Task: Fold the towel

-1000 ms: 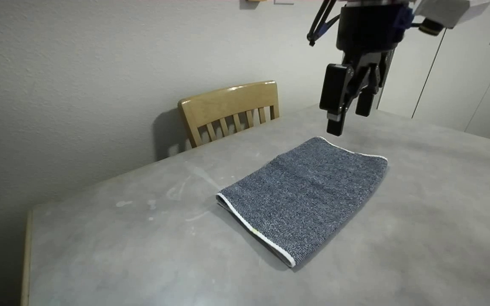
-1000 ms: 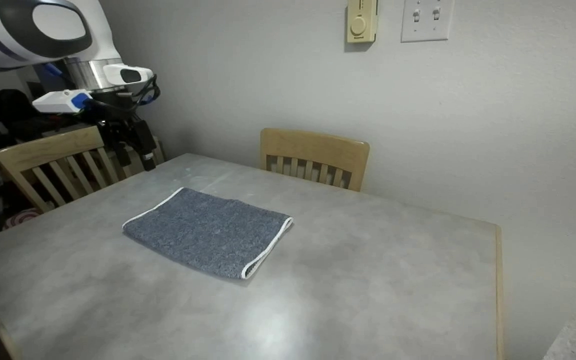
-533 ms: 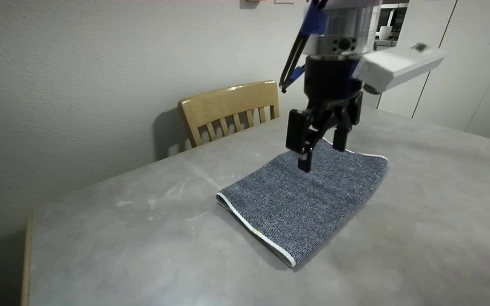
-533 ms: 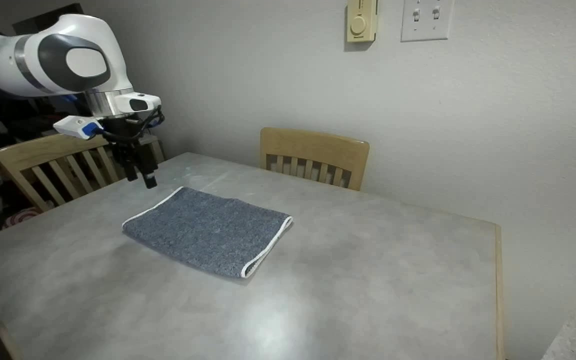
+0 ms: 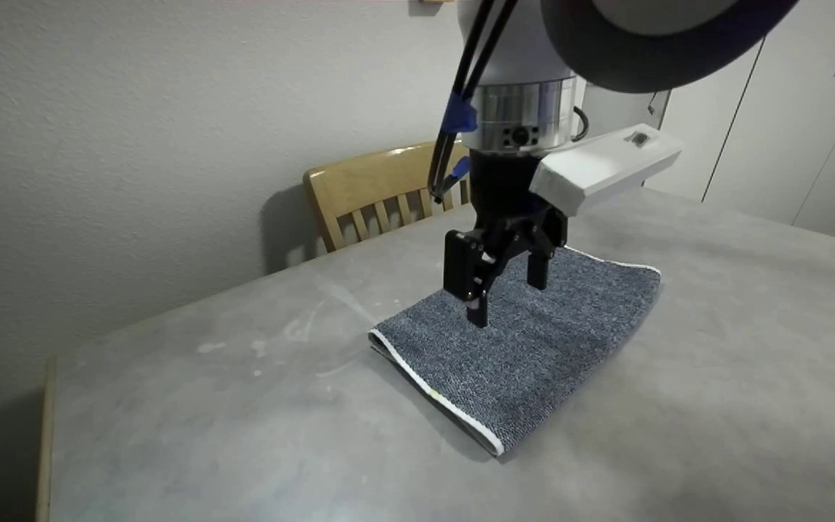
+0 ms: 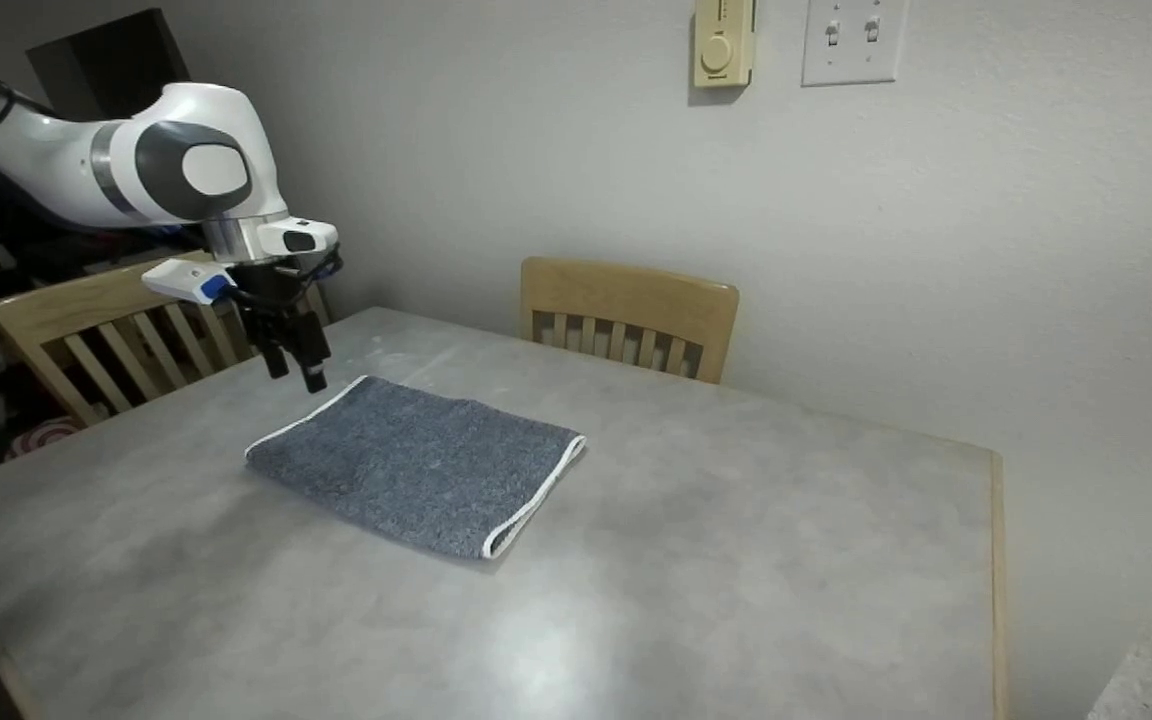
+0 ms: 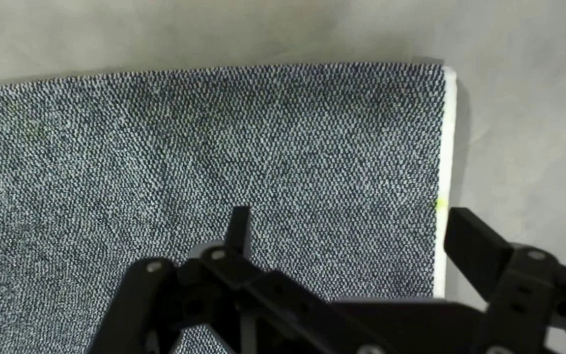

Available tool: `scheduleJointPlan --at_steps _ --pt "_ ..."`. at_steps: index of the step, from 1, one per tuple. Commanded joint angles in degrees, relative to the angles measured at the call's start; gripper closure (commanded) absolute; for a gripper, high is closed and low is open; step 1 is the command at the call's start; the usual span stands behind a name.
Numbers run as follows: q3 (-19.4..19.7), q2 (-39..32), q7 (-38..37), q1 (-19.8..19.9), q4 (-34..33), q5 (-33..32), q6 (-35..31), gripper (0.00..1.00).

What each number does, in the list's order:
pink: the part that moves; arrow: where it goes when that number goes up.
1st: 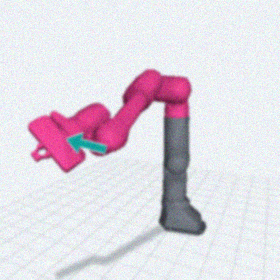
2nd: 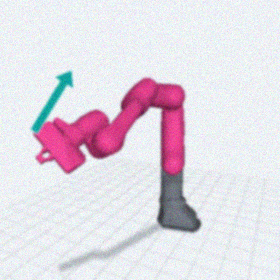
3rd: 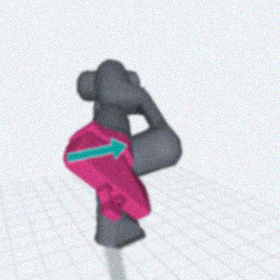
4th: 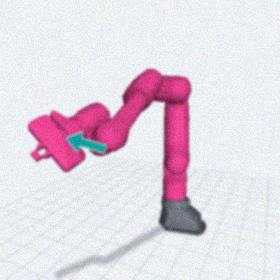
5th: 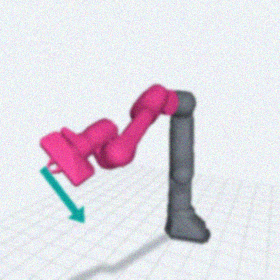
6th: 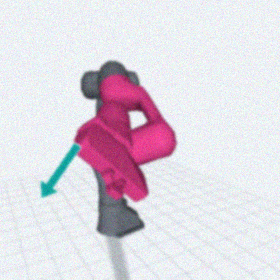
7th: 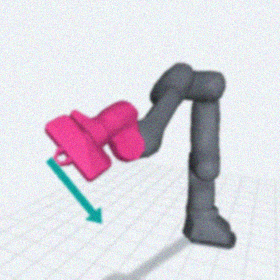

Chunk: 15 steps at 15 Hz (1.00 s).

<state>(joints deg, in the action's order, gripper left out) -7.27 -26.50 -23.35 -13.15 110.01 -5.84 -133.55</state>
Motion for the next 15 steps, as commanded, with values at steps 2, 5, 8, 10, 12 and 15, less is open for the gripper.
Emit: scheduleJointPlan --at_steps 2,5,8,10,12,15 --pt "3.4 -2.8 -5.0 -3.5 -2.5 -1.2 -2.6 0.0" --pt "4.6 -7.2 -8.3 -5.7 -6.9 -1.5 -2.5 0.0" --pt "6.1 -12.4 -11.0 -8.3 -12.3 -2.0 -1.9 0.0" --pt "7.5 -15.9 -12.4 -10.2 -16.2 -3.0 -1.1 0.0" --pt "8.9 -19.0 -13.5 -11.8 -19.9 -4.4 -0.7 0.0" --pt "8.2 -18.2 -12.9 -11.5 -18.3 -3.1 -1.4 0.0"
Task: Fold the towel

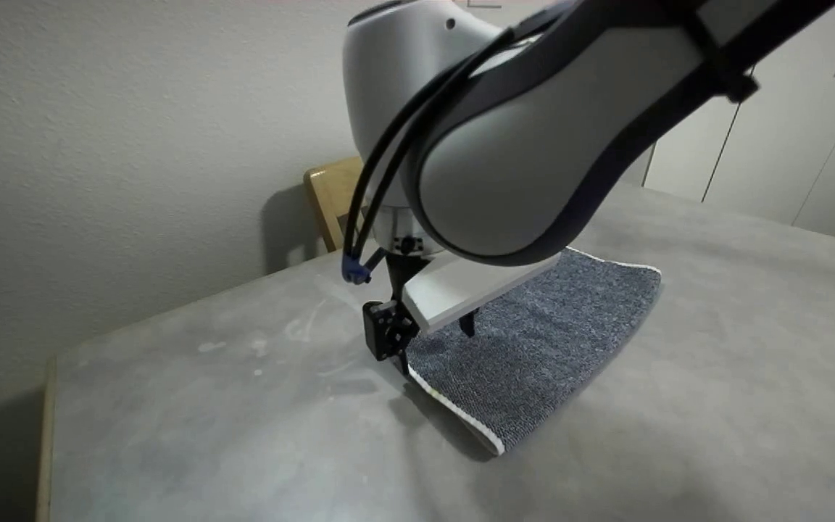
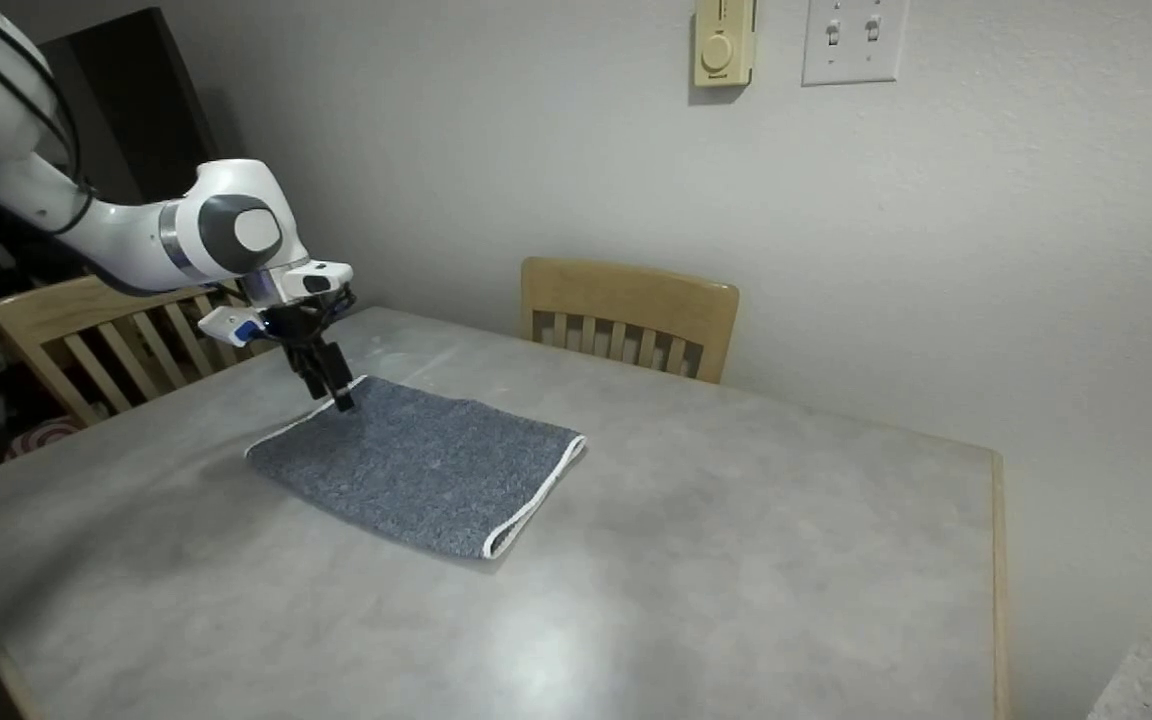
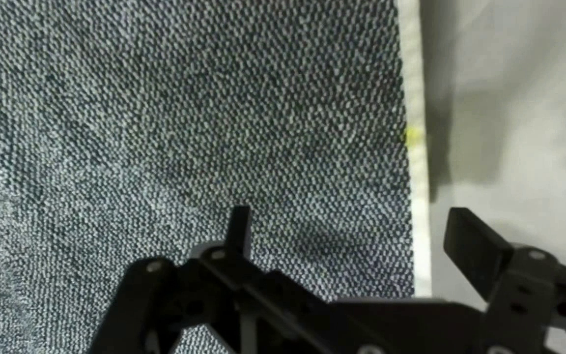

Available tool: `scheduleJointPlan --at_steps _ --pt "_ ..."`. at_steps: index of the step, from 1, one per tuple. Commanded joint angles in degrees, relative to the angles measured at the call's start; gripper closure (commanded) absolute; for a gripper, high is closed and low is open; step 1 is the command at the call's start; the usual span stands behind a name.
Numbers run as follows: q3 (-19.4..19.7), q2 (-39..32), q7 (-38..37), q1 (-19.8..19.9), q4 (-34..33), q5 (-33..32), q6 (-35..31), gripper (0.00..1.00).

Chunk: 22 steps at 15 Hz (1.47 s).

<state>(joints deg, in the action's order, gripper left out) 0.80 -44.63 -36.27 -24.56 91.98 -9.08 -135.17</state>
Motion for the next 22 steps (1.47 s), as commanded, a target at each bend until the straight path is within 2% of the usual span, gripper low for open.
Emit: scheduleJointPlan --at_steps 1,17,22 --pt "0.1 -0.3 0.1 -0.2 -0.3 0.2 0.2 0.0" --pt "1.9 -0.7 -0.6 -0.5 -0.6 -1.0 1.6 0.0" --pt "0.8 -2.0 2.0 0.1 -1.4 -0.5 1.5 0.0"
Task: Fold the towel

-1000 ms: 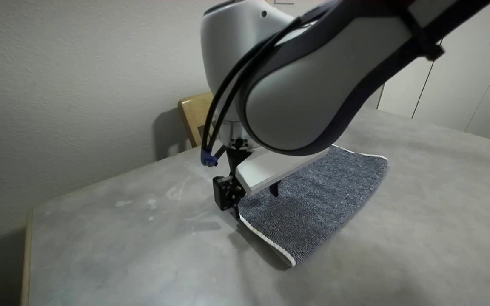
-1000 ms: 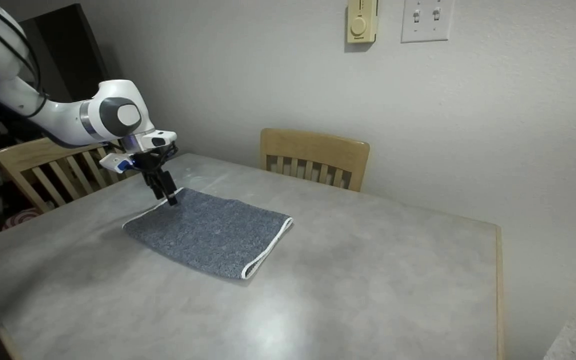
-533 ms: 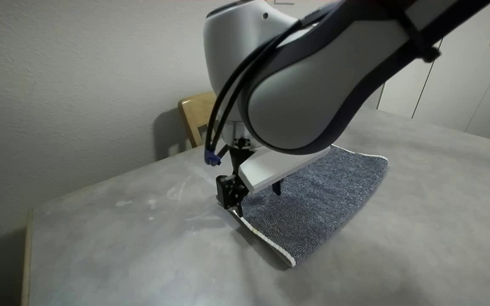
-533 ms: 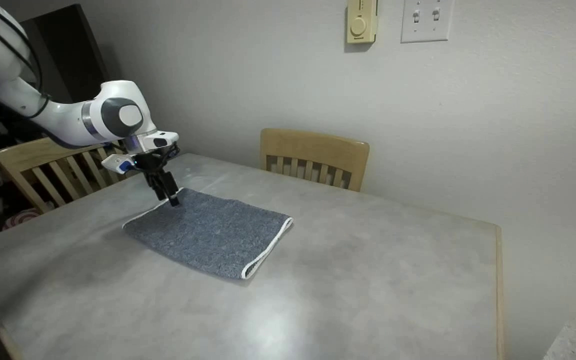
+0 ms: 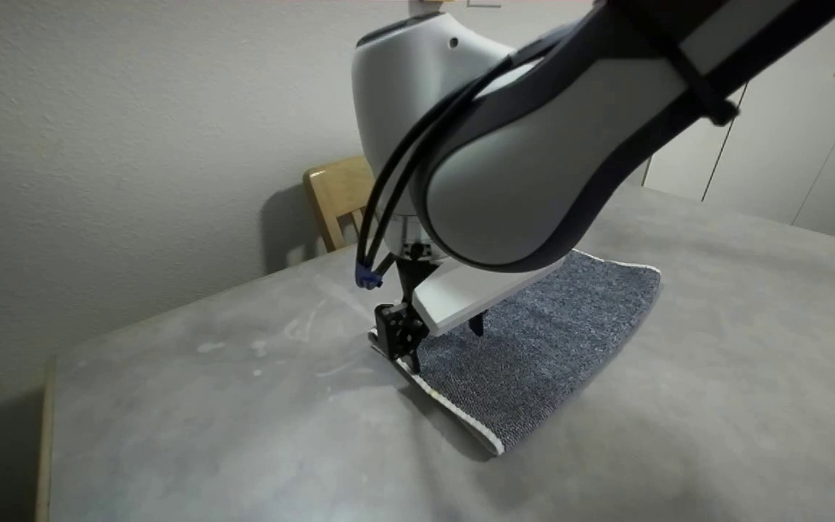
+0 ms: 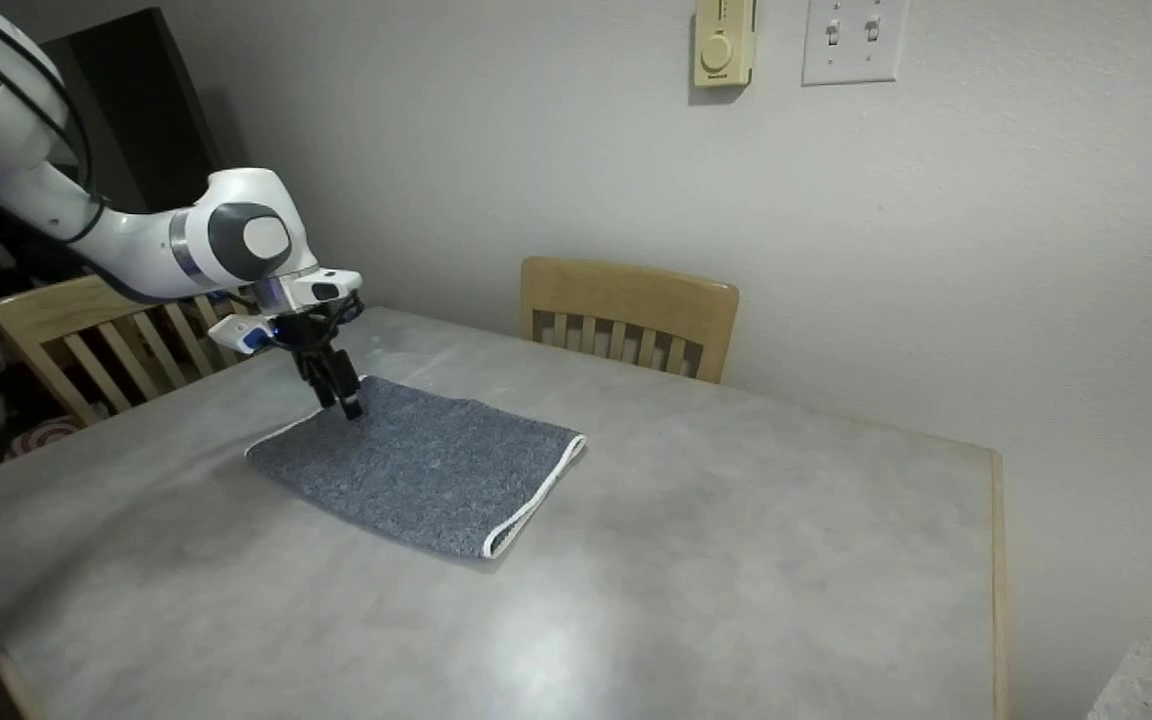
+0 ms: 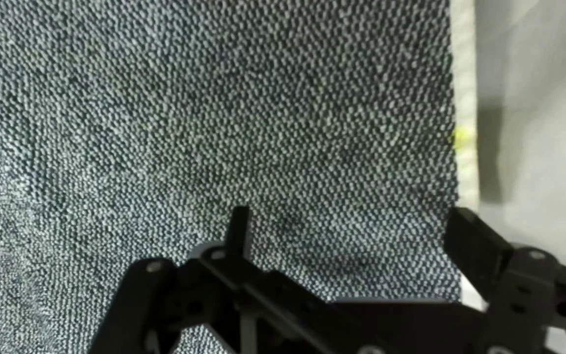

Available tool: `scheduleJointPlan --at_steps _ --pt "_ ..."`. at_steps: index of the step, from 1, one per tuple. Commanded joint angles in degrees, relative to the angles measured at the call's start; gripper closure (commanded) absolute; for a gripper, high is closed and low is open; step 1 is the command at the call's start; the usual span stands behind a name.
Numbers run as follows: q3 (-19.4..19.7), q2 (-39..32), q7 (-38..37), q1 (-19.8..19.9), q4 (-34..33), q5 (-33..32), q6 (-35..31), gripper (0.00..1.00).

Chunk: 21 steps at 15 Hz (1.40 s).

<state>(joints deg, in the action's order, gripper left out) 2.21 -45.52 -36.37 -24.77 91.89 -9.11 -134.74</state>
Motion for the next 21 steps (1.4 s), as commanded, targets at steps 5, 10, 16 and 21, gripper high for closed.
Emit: scheduleJointPlan --at_steps 5,10,16,21 --pt "-2.4 -0.5 7.1 -0.2 -0.8 -0.4 1.2 0.0" --pt "-1.4 -1.6 10.0 -1.0 -2.4 -1.6 4.6 0.0" --pt "-1.4 -4.3 12.1 -2.0 -6.3 -5.7 10.7 0.0" --pt "-1.0 -6.1 11.5 -2.9 -9.0 -8.5 11.9 0.0"
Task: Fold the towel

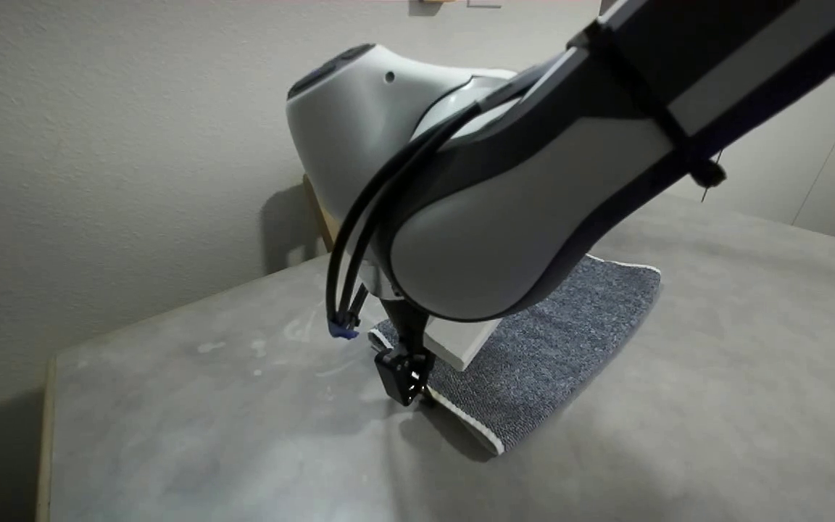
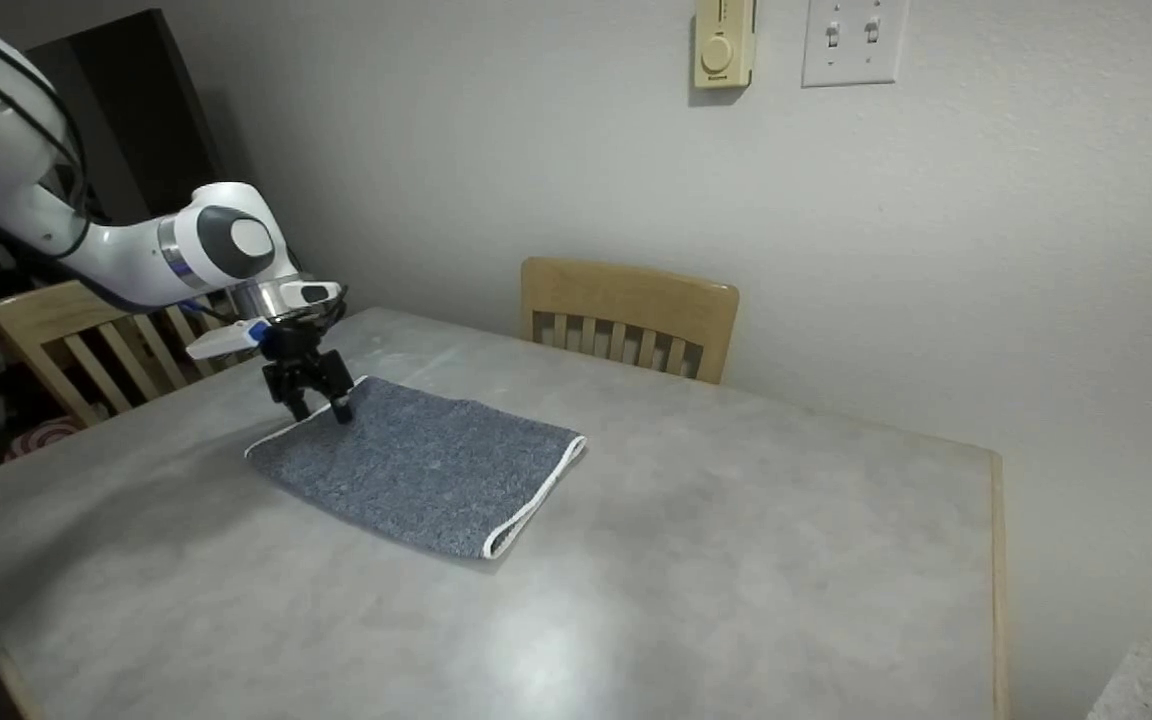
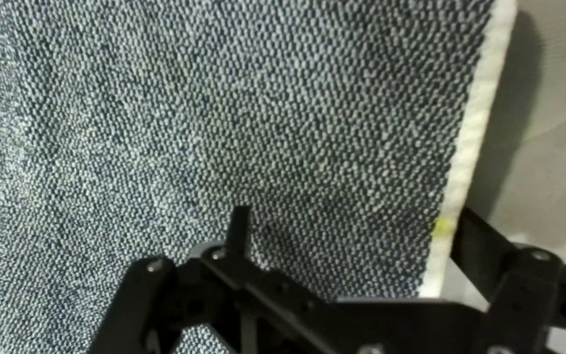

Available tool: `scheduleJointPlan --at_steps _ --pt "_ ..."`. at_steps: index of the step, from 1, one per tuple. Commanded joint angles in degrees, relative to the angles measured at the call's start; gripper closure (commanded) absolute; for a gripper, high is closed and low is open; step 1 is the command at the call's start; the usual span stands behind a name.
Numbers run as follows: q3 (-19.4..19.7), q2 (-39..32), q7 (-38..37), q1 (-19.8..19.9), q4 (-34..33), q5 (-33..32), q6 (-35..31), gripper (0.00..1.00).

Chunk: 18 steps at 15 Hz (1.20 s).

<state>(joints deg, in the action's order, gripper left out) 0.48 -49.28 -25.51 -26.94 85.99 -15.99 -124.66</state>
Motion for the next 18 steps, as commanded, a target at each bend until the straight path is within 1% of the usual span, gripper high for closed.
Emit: scheduleJointPlan --at_steps 1,5,6,7,8,10,11,16,17,18 --pt "0.7 -2.4 0.4 -0.7 -3.4 -1.8 2.1 0.0" --pt "0.8 -2.3 -1.0 -0.5 -3.5 -1.3 2.1 0.0" --pt "0.7 -2.1 -2.1 -0.3 -3.2 -0.5 2.2 0.23" --pt "0.5 -1.9 -2.4 0.0 -3.1 0.0 2.1 0.27" --pt "0.6 -1.8 -3.0 0.0 -3.2 0.3 2.0 0.33" --pt "0.5 -1.7 -3.8 0.1 -3.3 0.6 2.0 0.5" --pt "0.5 -1.7 -4.2 0.1 -3.4 0.6 2.0 0.55" --pt "0.4 -1.3 -4.7 0.4 -3.1 0.7 1.8 0.92" --pt "0.1 -1.1 -4.3 0.7 -2.8 1.0 1.7 0.97" --pt "-0.4 -0.5 -3.4 1.3 -2.2 1.6 1.3 1.0"
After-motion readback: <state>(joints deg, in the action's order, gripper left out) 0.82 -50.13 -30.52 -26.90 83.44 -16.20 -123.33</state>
